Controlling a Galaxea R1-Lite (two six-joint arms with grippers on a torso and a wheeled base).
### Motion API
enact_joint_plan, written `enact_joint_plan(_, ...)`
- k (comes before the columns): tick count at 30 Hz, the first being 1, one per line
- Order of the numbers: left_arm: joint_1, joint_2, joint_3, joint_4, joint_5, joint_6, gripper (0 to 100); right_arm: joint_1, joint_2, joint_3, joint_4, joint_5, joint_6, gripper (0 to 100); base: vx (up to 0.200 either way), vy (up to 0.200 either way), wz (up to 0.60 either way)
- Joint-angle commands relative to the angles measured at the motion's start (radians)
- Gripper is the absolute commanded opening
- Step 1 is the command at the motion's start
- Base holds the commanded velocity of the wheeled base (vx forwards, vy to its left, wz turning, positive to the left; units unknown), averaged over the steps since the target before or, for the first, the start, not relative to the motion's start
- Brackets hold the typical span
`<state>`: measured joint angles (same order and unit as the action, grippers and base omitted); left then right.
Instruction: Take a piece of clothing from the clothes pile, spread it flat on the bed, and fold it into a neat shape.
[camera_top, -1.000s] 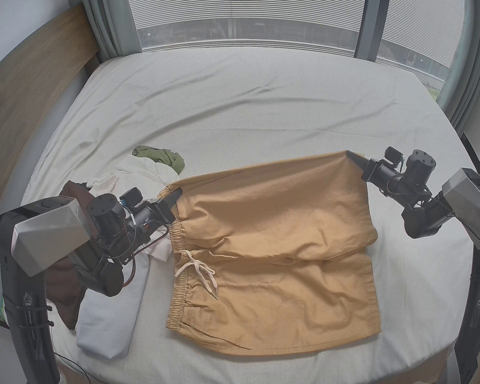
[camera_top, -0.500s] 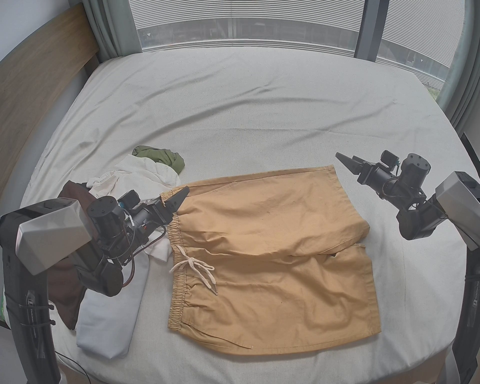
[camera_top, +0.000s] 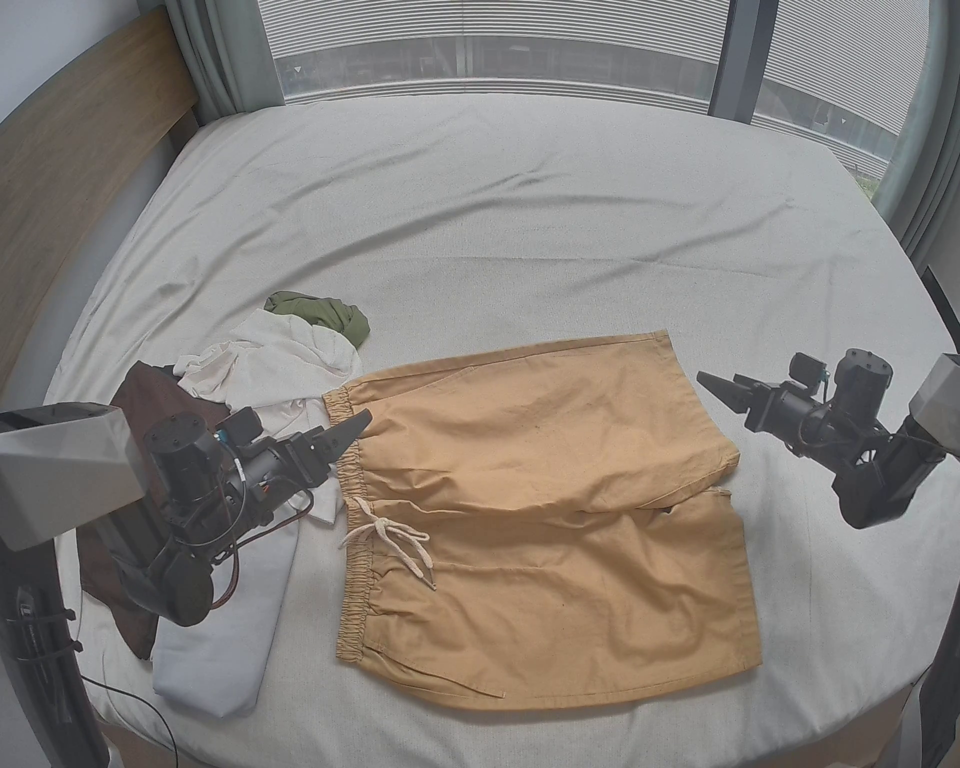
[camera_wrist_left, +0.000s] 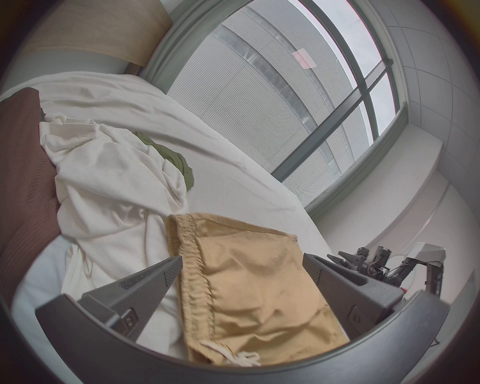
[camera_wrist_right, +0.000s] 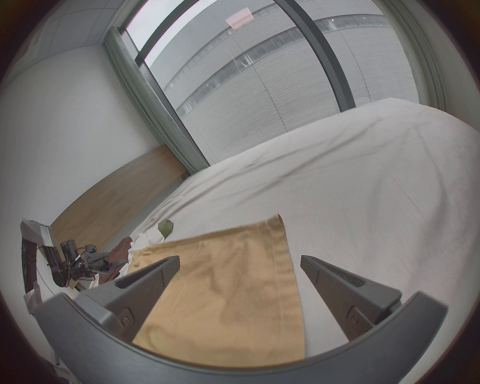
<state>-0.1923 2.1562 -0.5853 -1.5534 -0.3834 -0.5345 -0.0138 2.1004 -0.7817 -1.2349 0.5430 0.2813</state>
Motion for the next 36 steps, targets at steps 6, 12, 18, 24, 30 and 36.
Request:
enact_joint_plan(6, 0.021, -0.203, 0.242, 0.001, -0.132, 0.06, 100, -0.075, -0.122, 0.328, -0.175, 0.014, -0.017, 100, 0.0, 0.0, 0.0)
enact_joint_plan(12, 0.022, -0.164, 0.317, 0.001, -0.223, 0.189, 100, -0.087, -0.01, 0.351, -0.218, 0.015, -0.028, 100, 0.0, 0.0, 0.0)
enact_joint_plan(18, 0.017, -0.125, 0.32, -0.001, -0.224, 0.246, 100, -0.101, 0.047, 0.374, -0.219, 0.043, -0.067, 100, 0.0, 0.0, 0.0)
enact_joint_plan(24, 0.013, -0.119, 0.326, -0.001, -0.224, 0.246, 100, -0.097, 0.052, 0.392, -0.219, 0.103, -0.067, 100, 0.0, 0.0, 0.0)
enact_joint_plan(30, 0.011, -0.09, 0.325, -0.001, -0.224, 0.248, 100, -0.09, 0.105, 0.386, -0.252, 0.106, -0.067, 100, 0.0, 0.0, 0.0)
enact_joint_plan(36, 0.01, -0.09, 0.323, -0.001, -0.224, 0.248, 100, -0.084, 0.174, 0.374, -0.304, 0.106, -0.063, 100, 0.0, 0.0, 0.0)
